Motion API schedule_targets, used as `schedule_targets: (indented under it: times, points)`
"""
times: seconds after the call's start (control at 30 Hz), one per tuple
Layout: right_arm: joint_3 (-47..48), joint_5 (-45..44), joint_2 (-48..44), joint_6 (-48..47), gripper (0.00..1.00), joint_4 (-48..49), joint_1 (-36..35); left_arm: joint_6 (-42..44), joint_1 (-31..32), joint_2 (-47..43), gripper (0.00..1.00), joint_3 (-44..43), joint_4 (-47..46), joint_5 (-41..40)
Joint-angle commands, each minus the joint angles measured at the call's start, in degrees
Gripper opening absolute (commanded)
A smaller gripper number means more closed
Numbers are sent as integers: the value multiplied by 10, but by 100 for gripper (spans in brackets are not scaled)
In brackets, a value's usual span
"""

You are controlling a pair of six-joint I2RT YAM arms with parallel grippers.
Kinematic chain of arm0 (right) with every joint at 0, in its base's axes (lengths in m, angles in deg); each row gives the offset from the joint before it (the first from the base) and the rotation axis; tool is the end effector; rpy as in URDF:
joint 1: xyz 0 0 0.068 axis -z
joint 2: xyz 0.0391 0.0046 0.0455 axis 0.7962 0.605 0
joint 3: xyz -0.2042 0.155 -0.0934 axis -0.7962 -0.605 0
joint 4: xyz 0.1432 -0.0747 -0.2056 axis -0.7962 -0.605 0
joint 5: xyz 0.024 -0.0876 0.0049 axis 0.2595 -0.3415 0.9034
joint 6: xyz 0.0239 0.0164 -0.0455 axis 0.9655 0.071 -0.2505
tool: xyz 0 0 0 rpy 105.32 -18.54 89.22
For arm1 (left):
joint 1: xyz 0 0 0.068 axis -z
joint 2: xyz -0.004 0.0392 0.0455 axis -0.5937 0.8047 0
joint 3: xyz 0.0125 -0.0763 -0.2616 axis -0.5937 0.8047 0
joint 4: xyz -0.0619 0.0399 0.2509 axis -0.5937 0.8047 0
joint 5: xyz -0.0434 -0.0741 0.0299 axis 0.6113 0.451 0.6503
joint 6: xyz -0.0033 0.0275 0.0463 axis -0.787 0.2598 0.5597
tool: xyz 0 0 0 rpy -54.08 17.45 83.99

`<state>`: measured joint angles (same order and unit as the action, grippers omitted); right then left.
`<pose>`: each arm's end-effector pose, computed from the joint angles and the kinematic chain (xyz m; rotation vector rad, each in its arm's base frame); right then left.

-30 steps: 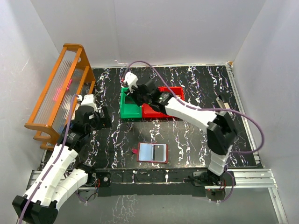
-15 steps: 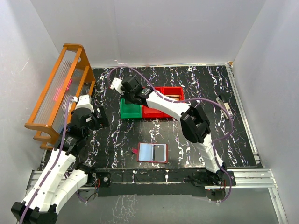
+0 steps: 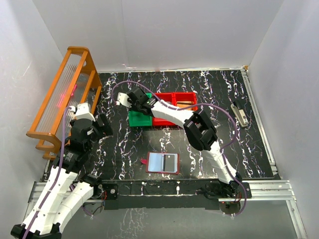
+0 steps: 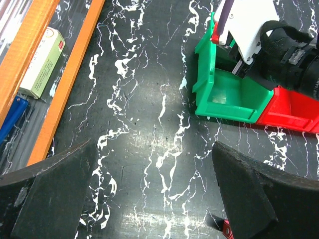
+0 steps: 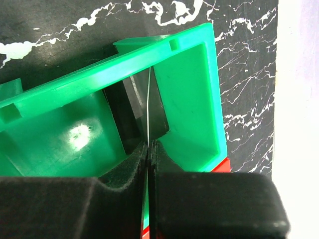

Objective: Take the credit cards out of the card holder

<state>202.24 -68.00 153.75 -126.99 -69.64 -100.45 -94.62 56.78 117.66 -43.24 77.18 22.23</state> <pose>0.3602 0.3831 0.2008 -1.5361 1.7961 -0.2113 0.1353 -0.0369 0.3201 -0.2567 1.8997 -0.1508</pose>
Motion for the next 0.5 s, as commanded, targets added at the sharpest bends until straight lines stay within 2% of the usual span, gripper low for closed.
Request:
schedule_targets:
  times: [0.0,0.27,0.47]
  points:
    - [15,-28,14,-57,0,50,0,-2,-3,-4,98,5,1,-13]
    - [-5,-30,23,-84,0,92,2,4,-3,2,99,6,-6,8]
    - [-23,-11,28,-84,0,80,2,4,-3,-1,99,7,-6,8]
